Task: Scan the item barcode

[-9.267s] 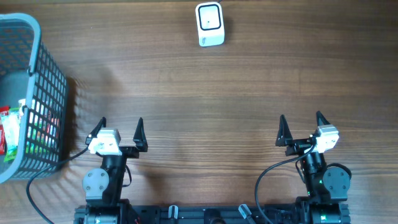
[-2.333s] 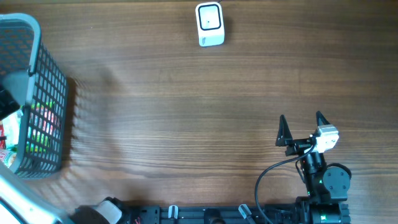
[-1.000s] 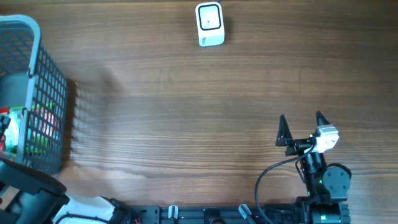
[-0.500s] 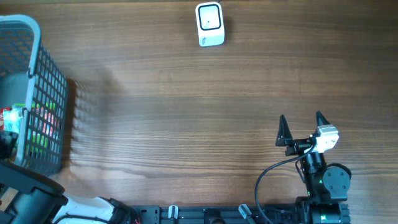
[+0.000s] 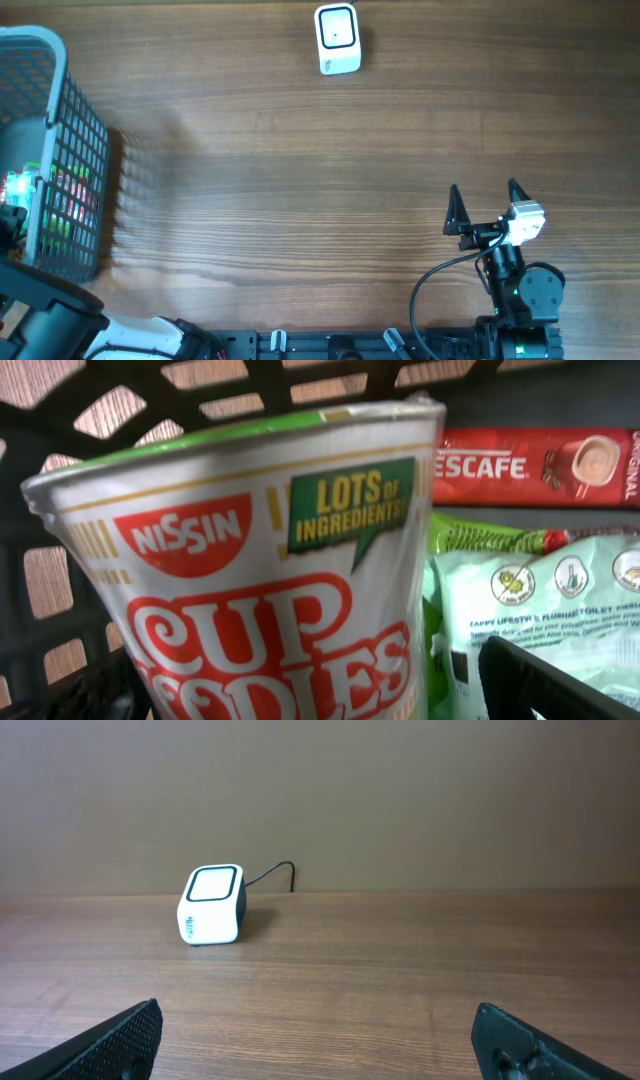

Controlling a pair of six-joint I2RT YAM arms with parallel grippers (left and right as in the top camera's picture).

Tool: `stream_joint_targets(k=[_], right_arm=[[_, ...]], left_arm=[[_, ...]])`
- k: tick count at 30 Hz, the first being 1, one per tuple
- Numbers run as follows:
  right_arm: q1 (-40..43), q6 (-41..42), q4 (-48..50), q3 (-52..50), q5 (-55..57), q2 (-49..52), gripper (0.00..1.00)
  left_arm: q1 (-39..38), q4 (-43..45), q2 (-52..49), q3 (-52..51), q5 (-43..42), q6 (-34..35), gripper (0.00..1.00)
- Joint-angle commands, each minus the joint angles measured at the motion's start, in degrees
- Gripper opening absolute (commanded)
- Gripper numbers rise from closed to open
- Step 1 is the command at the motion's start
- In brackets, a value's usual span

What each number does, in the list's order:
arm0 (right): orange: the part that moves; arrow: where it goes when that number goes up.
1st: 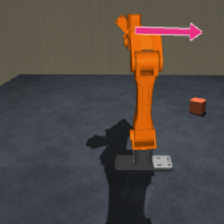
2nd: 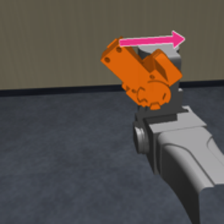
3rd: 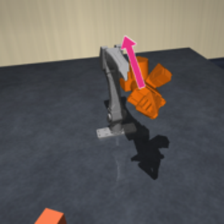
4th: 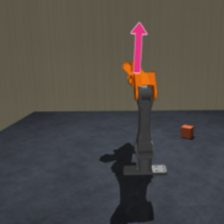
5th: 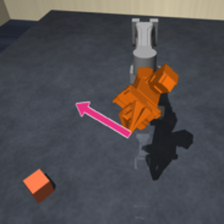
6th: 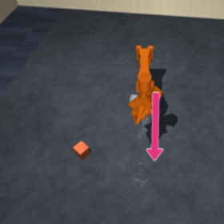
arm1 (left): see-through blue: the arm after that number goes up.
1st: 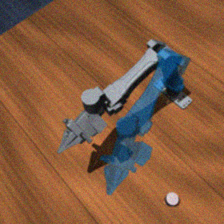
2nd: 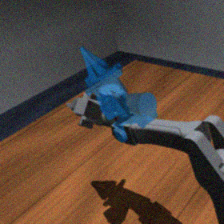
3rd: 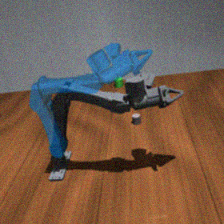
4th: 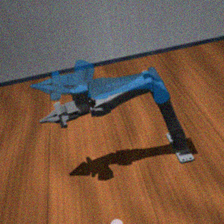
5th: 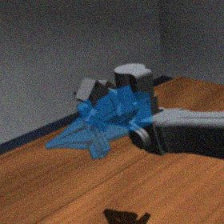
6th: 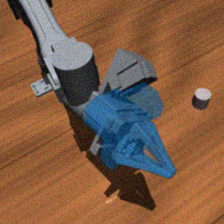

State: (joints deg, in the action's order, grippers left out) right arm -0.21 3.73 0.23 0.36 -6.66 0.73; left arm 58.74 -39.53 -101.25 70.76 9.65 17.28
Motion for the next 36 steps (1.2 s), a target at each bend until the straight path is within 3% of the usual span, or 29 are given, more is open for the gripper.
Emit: stream_joint_targets(k=[1,3,9,15,21,24,28,36], right_arm=[[0.07,-0.59,0.26,-0.07,-0.85,-0.31,1.00],[0.07,-0.59,0.26,-0.07,-0.85,-0.31,1.00],[0.07,-0.59,0.26,-0.07,-0.85,-0.31,1.00],[0.07,-0.59,0.26,-0.07,-0.85,-0.31,1.00],[0.07,-0.59,0.26,-0.07,-0.85,-0.31,1.00],[0.07,-0.59,0.26,-0.07,-0.85,-0.31,1.00],[0.07,-0.59,0.24,-0.07,-0.85,-0.31,1.00],[0.07,-0.59,0.26,-0.07,-0.85,-0.31,1.00]], left_arm=[[0.15,2.73,-0.02,-2.51,0.48,0.11,1.00],[0.15,6.03,-0.02,-4.44,0.46,0.13,1.00],[0.15,8.41,0.00,-5.60,0.50,-0.44,0.84],[0.15,7.58,5.46,-2.54,0.48,-0.52,0.84],[0.15,7.58,20.15,-0.83,0.48,-0.52,0.80],[0.15,4.59,24.41,-0.83,0.20,-0.52,0.88],[0.15,-0.20,21.35,-2.03,-1.49,-0.52,0.96],[0.15,0.37,4.26,-2.32,-0.63,-0.52,1.00]])
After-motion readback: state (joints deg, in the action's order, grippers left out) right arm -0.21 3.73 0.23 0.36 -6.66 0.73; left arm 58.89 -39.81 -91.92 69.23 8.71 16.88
